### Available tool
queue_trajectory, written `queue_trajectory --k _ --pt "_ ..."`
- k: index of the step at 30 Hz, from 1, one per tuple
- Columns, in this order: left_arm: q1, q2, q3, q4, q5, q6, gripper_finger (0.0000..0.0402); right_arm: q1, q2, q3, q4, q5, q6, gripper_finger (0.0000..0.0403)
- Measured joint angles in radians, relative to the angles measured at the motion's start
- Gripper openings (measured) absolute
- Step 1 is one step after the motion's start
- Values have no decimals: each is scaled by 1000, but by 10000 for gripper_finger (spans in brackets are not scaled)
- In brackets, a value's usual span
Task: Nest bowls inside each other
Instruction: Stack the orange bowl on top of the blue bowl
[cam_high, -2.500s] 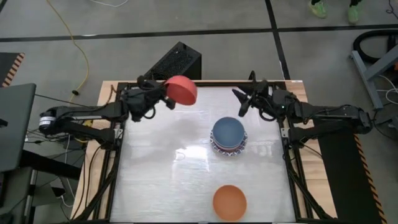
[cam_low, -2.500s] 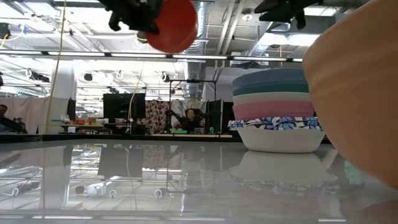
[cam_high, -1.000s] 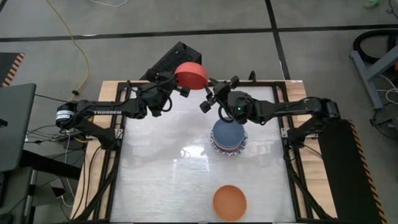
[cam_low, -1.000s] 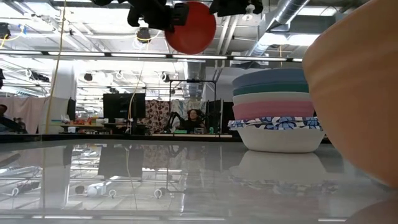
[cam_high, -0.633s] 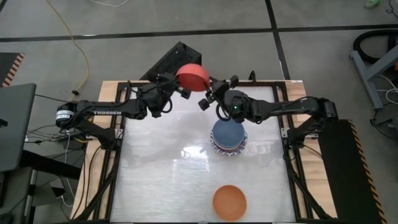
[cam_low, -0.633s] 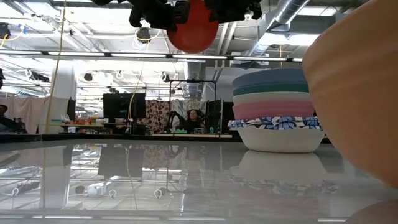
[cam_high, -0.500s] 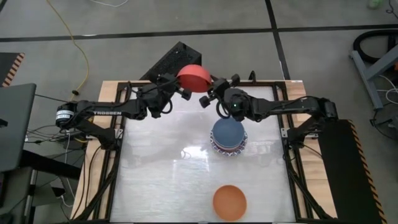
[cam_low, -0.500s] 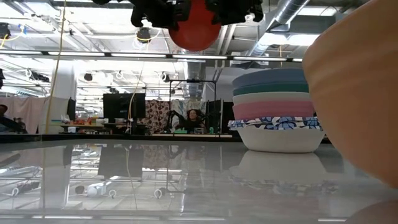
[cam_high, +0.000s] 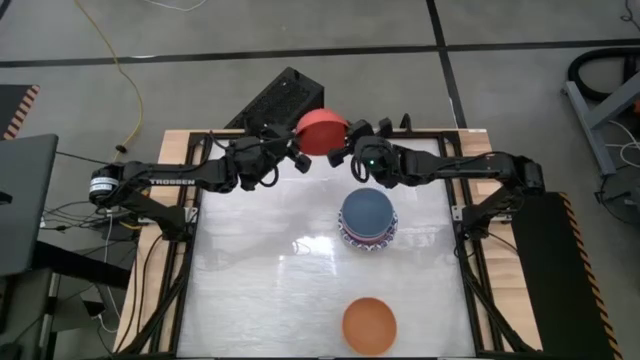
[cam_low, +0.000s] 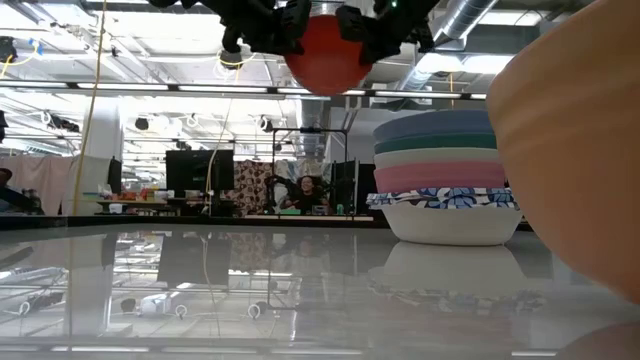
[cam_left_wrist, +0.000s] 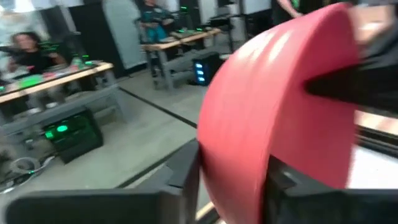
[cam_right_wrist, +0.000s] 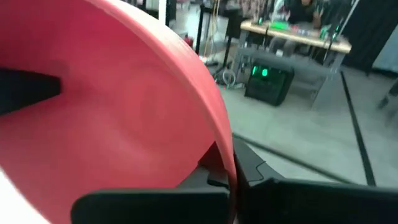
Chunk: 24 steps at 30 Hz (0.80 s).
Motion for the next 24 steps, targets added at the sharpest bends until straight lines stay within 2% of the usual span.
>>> queue_trajectory --k 8,12,16,24 --pt "-2 -7 0 -111 130 -9 215 -33 -44 -2 -182 -141 148 1" --pt "-2 -10 0 -121 133 -35 257 -47 -77 -2 -252 -194 205 1" --pt "-2 -10 1 -124 148 -40 277 -75 -99 -2 -311 -262 261 1" --pt "-1 -10 2 -156 178 -63 281 -122 -112 -2 -370 -302 299 1"
